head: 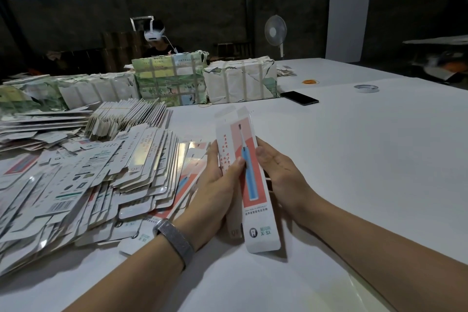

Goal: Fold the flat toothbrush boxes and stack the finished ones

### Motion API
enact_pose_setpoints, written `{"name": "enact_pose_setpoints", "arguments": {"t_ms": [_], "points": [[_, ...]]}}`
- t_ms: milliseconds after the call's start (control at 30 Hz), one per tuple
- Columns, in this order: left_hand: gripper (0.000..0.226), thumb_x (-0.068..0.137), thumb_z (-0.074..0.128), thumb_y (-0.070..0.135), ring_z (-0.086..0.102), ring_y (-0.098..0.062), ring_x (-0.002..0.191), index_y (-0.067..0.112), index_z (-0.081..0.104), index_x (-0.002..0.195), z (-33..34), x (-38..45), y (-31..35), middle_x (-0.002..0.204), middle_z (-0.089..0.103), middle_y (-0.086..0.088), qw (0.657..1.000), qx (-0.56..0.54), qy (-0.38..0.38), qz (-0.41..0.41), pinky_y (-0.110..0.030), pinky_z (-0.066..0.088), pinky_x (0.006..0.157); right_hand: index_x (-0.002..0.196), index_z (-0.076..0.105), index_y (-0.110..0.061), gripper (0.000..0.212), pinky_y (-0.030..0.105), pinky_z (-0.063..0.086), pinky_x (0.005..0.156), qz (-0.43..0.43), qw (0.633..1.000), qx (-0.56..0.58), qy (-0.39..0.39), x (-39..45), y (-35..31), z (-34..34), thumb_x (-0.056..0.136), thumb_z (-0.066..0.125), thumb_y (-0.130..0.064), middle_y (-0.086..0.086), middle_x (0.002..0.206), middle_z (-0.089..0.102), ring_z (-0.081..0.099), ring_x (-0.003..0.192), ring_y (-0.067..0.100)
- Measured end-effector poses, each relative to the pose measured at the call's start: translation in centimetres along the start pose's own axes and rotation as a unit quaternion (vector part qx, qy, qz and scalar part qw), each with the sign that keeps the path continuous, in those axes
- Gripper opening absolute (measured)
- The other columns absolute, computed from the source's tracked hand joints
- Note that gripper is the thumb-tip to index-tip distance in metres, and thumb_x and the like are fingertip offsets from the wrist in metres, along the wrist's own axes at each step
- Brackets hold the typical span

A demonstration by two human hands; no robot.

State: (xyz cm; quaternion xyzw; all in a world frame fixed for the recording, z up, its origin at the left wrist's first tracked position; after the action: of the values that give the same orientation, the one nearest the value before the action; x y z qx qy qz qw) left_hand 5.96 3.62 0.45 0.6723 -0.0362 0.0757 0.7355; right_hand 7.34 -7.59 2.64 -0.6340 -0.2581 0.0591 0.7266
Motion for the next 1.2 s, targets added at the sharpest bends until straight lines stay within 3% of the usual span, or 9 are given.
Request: {"name": "enact_pose_setpoints", "arguments": {"t_ms": [133, 233, 333, 400, 500, 700, 867, 1000, 1200], "points": [[0.034, 0.098, 0.055, 0.042, 0.077, -0.017, 0.083, 0.074, 0.043, 0.099, 0.1, 0.1, -0.1, 0.089, 0.074, 0.013, 1.000, 0.027, 0.002, -0.002, -0.027, 0.060, 0.063, 0.121, 0.055, -0.044, 0.031, 0.023, 0.058, 0.072, 0.002, 1.000, 0.008, -0.007, -0.1, 0.1, 0.0, 0.093, 0.042, -0.047, -0.010, 0.112, 0.073, 0.074, 0.097, 0.017], [0.024, 0.086, 0.057, 0.052, 0.077, -0.019, 0.085, 0.068, 0.049, 0.103, 0.2, 0.0, 0.1, 0.091, 0.075, 0.007, 1.000, 0.017, 0.002, 0.007, -0.026, 0.060, 0.065, 0.121, 0.054, -0.044, 0.028, 0.022, 0.058, 0.072, 0.009, 1.000, 0.017, -0.006, -0.1, 0.2, 0.0, 0.097, 0.041, -0.043, -0.013, 0.111, 0.073, 0.074, 0.097, 0.016], [0.038, 0.081, 0.054, 0.058, 0.077, -0.017, 0.084, 0.062, 0.044, 0.118, 0.6, -0.1, 0.4, 0.088, 0.075, 0.009, 0.999, 0.024, -0.017, 0.017, -0.023, 0.059, 0.064, 0.137, 0.048, -0.040, 0.045, 0.026, 0.059, 0.075, 0.013, 1.000, 0.007, -0.013, 0.0, 0.3, 0.2, 0.093, 0.046, -0.047, -0.014, 0.114, 0.072, 0.073, 0.101, 0.016], [0.043, 0.084, 0.052, 0.058, 0.077, -0.016, 0.078, 0.052, 0.042, 0.126, 0.7, -0.1, 0.3, 0.083, 0.075, 0.009, 0.999, 0.027, -0.019, 0.018, -0.021, 0.058, 0.060, 0.147, 0.039, -0.038, 0.058, 0.028, 0.060, 0.077, 0.024, 1.000, 0.001, -0.014, 0.1, 0.7, 0.2, 0.091, 0.048, -0.047, -0.016, 0.115, 0.071, 0.073, 0.102, 0.016], [0.036, 0.100, 0.049, 0.047, 0.077, -0.019, 0.076, 0.043, 0.043, 0.135, 0.5, -0.1, 0.1, 0.082, 0.076, 0.006, 0.999, 0.025, -0.013, 0.015, -0.023, 0.059, 0.061, 0.143, 0.041, -0.039, 0.049, 0.030, 0.061, 0.077, 0.017, 1.000, -0.008, -0.011, 0.2, 0.9, 0.0, 0.095, 0.049, -0.043, -0.014, 0.110, 0.074, 0.074, 0.098, 0.018], [0.041, 0.089, 0.051, 0.053, 0.076, -0.021, 0.073, 0.037, 0.054, 0.127, 0.2, -0.1, 0.0, 0.084, 0.077, -0.002, 1.000, 0.023, -0.007, 0.008, -0.025, 0.058, 0.062, 0.132, 0.045, -0.040, 0.049, 0.028, 0.059, 0.071, 0.011, 1.000, 0.004, 0.020, 0.3, 1.0, -0.8, 0.086, 0.060, -0.044, 0.005, 0.097, 0.077, 0.075, 0.087, 0.023], [0.046, 0.086, 0.051, 0.059, 0.076, -0.027, 0.073, 0.030, 0.062, 0.120, -0.4, 0.0, 0.0, 0.085, 0.076, -0.008, 1.000, 0.015, 0.007, -0.009, -0.033, 0.061, 0.064, 0.136, 0.044, -0.033, 0.058, 0.032, 0.062, 0.073, -0.001, 0.999, -0.018, 0.039, 0.4, 1.0, -1.2, 0.083, 0.064, -0.045, 0.005, 0.096, 0.077, 0.076, 0.086, 0.023], [0.034, 0.090, 0.048, 0.056, 0.076, -0.022, 0.068, 0.032, 0.062, 0.110, -0.5, -0.1, 0.1, 0.078, 0.076, -0.003, 0.999, 0.040, 0.006, -0.009, -0.028, 0.060, 0.060, 0.133, 0.044, -0.035, 0.053, 0.038, 0.062, 0.079, 0.011, 0.999, -0.014, 0.041, 0.3, 1.1, -1.3, 0.086, 0.067, -0.043, 0.006, 0.097, 0.077, 0.076, 0.088, 0.025], [0.025, 0.102, 0.043, 0.046, 0.075, -0.020, 0.064, 0.031, 0.060, 0.111, -0.6, -0.3, 0.0, 0.075, 0.076, -0.001, 0.998, 0.052, -0.003, -0.022, -0.024, 0.057, 0.054, 0.127, 0.041, -0.043, 0.051, 0.032, 0.061, 0.067, 0.030, 0.998, -0.012, 0.052, 0.0, 1.0, -1.7, 0.088, 0.072, -0.030, 0.003, 0.094, 0.077, 0.076, 0.084, 0.025]]}}
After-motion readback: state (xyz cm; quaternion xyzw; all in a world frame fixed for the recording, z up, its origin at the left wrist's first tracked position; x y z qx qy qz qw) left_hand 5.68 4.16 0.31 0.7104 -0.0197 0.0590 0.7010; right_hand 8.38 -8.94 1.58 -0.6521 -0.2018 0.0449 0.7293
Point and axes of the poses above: each hand's wrist, its own x-axis towards the middle knuckle, its own z-axis out of the palm, y = z × x, the point moved 8 cm from there along x, towards the middle knuckle
